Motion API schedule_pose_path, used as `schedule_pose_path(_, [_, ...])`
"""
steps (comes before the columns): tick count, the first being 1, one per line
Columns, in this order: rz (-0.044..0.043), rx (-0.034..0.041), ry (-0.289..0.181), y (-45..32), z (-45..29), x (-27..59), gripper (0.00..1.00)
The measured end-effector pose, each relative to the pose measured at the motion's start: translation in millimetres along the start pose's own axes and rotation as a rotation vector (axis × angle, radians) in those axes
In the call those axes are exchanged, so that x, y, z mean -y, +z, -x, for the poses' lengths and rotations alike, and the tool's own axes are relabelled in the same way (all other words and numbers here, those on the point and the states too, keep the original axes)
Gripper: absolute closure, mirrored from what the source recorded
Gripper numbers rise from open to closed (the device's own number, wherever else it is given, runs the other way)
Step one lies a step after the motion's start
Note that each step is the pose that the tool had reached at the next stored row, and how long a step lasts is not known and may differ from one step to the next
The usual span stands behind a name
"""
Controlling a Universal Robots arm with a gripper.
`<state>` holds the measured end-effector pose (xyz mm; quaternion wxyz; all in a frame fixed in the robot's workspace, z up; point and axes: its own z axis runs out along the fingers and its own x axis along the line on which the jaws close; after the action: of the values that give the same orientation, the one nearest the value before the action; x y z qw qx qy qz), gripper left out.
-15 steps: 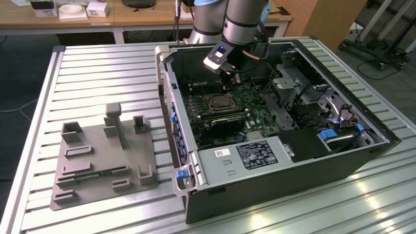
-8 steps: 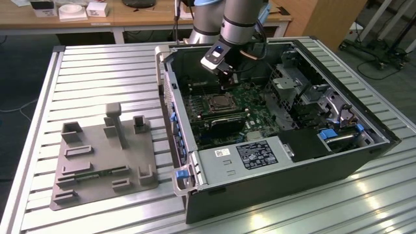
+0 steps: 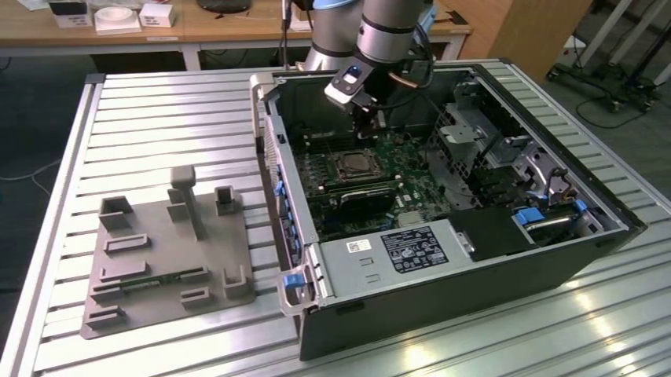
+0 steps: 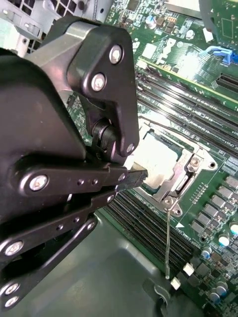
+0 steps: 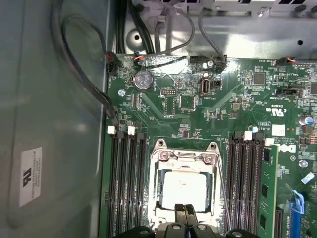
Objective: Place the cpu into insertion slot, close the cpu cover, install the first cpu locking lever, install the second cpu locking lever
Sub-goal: 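Install the first cpu locking lever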
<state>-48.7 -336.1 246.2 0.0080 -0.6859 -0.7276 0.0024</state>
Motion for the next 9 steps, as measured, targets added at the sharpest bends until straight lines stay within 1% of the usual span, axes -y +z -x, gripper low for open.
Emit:
schedule_pose_path(6, [-0.0011, 0.0017, -0.106, 0.5, 0.0, 0.0, 0.9])
schedule_pose_path(7, [-0.0016, 0.0027, -0.165, 0.8, 0.1, 0.0, 0.9])
schedule_pose_path(9, [-0.0018, 0.0033, -0.208, 1.0, 0.0, 0.0, 0.9])
